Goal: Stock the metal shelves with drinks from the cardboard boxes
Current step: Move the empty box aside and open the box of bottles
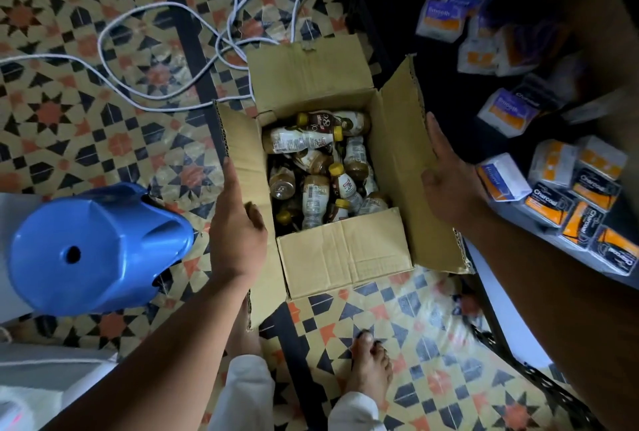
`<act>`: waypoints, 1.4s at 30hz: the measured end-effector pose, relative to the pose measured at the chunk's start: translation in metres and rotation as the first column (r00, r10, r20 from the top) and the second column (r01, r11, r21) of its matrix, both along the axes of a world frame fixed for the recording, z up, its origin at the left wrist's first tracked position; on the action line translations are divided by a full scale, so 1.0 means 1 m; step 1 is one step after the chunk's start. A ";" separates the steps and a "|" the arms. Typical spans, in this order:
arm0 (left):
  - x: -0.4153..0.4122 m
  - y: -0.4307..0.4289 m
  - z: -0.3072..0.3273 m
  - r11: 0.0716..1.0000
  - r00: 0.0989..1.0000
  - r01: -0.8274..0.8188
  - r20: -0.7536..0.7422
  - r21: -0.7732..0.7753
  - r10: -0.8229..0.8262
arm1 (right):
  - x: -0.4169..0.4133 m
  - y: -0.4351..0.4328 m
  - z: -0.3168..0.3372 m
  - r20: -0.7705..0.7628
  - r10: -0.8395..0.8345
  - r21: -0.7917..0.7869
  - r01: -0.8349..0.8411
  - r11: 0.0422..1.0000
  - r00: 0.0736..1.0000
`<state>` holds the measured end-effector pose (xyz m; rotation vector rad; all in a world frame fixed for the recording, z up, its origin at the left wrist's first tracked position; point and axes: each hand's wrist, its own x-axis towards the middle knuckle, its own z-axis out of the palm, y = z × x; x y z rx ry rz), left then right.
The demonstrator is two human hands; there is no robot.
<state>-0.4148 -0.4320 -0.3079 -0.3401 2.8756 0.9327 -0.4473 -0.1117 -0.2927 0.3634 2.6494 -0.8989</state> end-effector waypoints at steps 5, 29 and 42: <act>-0.003 0.003 0.004 0.989 0.996 0.071 -0.038 -0.130 -0.076 | -0.001 -0.004 0.004 -0.016 0.055 0.155 -0.052 0.987 0.998; -0.059 -0.020 -0.098 0.845 0.853 0.503 0.265 -0.181 -0.450 | 0.024 -0.025 -0.111 0.008 0.070 0.109 -0.071 0.991 0.997; -0.227 0.012 -0.107 0.538 0.599 0.781 0.137 -0.316 -0.789 | 0.028 -0.044 -0.122 -0.108 -0.165 0.257 0.188 0.948 0.980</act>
